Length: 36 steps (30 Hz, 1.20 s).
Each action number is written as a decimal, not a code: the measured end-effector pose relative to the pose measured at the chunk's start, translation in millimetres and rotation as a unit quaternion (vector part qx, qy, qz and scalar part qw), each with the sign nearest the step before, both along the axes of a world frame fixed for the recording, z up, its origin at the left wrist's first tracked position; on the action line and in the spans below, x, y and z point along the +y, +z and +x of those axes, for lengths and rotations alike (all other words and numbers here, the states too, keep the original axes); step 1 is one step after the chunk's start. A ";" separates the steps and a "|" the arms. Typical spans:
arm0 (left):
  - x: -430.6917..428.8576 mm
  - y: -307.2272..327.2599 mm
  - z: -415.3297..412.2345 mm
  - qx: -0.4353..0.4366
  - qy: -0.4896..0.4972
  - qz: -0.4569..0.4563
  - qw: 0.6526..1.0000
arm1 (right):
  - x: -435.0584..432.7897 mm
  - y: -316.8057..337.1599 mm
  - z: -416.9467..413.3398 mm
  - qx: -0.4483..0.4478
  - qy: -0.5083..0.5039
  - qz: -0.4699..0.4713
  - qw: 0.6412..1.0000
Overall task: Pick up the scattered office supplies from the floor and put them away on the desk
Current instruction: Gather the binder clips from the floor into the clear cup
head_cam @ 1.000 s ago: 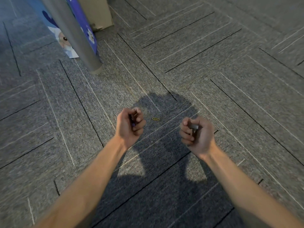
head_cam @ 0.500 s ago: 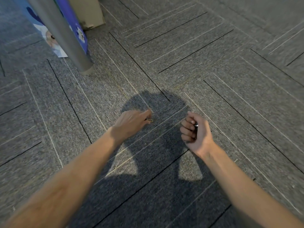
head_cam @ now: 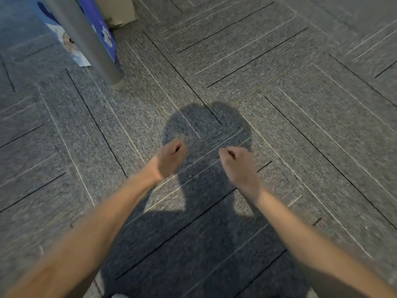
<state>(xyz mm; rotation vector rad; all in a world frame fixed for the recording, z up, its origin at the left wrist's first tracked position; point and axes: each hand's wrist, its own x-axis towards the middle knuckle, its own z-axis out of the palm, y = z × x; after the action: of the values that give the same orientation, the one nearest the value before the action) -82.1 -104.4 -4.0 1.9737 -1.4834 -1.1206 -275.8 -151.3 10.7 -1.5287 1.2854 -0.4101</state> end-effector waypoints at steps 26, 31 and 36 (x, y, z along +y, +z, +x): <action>157.0 750.8 13.8 -0.095 0.262 0.015 0.960 | 64.4 710.2 81.8 0.009 0.192 -0.087 0.977; 166.7 822.5 48.7 -0.112 0.303 -0.025 0.946 | 75.2 796.0 150.6 -0.004 0.254 -0.119 0.960; 176.6 858.3 116.6 -0.081 0.372 -0.068 0.922 | 76.3 841.2 230.5 -0.037 0.295 -0.143 0.944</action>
<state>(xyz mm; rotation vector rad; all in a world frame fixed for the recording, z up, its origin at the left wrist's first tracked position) 34.5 72.2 854.2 2.2583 -0.7071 -0.5139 -45.3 -75.1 851.9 -2.0299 0.6718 -0.2639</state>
